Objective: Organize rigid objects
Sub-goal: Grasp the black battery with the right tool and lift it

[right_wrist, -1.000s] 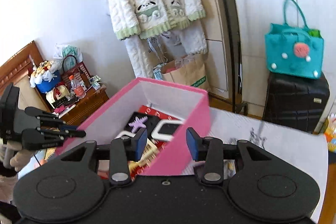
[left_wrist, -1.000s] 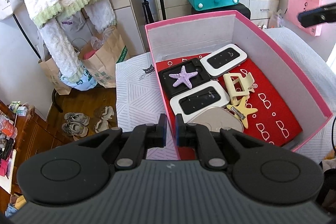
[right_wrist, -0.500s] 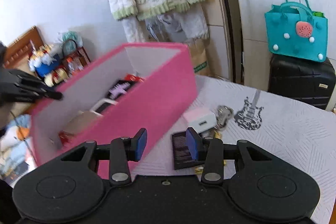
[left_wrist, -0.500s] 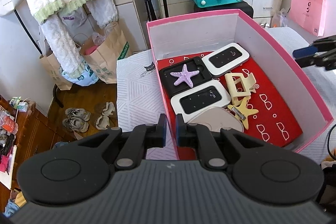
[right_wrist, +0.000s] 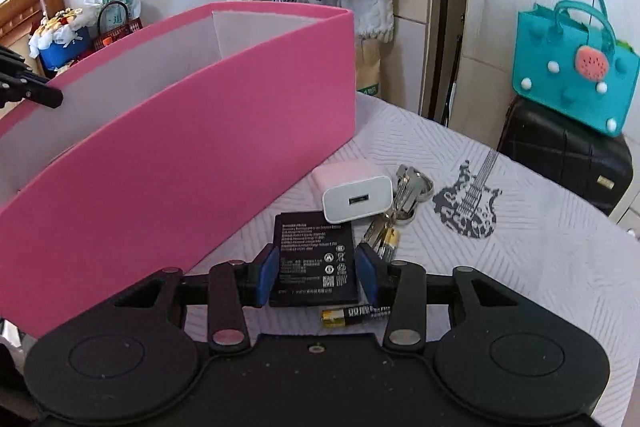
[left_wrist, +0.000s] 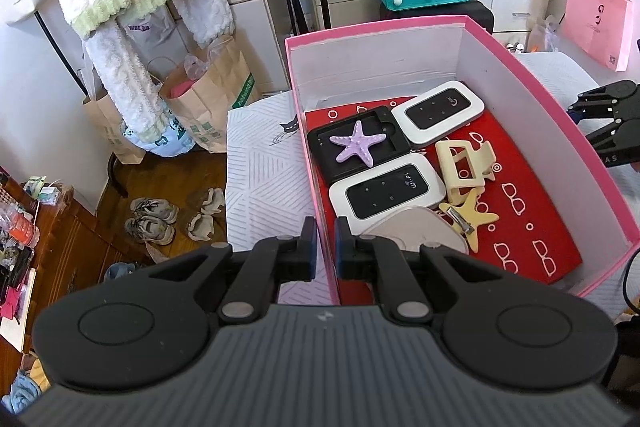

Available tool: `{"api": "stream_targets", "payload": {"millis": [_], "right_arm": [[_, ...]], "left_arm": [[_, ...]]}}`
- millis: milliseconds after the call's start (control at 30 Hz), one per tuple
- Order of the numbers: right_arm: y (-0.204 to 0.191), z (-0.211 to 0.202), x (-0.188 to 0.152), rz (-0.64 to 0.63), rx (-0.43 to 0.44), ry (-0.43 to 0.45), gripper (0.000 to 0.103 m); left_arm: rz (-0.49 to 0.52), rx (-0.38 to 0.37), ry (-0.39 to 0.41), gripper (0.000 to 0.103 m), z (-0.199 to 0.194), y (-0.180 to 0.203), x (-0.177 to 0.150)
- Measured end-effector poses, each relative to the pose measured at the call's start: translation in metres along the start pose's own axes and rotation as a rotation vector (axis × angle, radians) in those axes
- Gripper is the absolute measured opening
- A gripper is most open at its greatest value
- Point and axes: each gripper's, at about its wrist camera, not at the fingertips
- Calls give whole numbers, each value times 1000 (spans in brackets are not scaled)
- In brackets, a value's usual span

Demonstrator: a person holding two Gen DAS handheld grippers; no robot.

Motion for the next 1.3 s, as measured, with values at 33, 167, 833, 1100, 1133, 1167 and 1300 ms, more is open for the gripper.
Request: {"api": "stream_targets", "payload": {"millis": [33, 167, 833, 1100, 1133, 1167, 1300], "right_arm": [[-1, 1, 0, 0, 0, -6, 51], [-6, 8, 1, -24, -26, -33, 55], [-42, -11, -3, 14, -41, -149, 55], [-43, -4, -2, 4, -56, -88, 55], [-43, -4, -2, 7, -59, -90, 54], [-43, -5, -2, 16, -62, -92, 54], [-37, -13, -1, 61, -61, -68, 54]], "left_arm": [[-1, 0, -1, 8, 0, 0, 0], [0, 1, 0, 8, 0, 0, 0], [-5, -10, 3, 8, 0, -1, 0], [-5, -9, 4, 8, 0, -1, 0], [-6, -9, 3, 8, 0, -1, 0], [-5, -9, 3, 8, 0, -1, 0], [-5, -10, 4, 8, 1, -1, 0]]}}
Point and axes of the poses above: each gripper's, at about its wrist camera, not at the fingertips, and z roughly the way its jaws point, y to its right, x to its top, and after that the axes turned 6 degrees about -z, right-handed
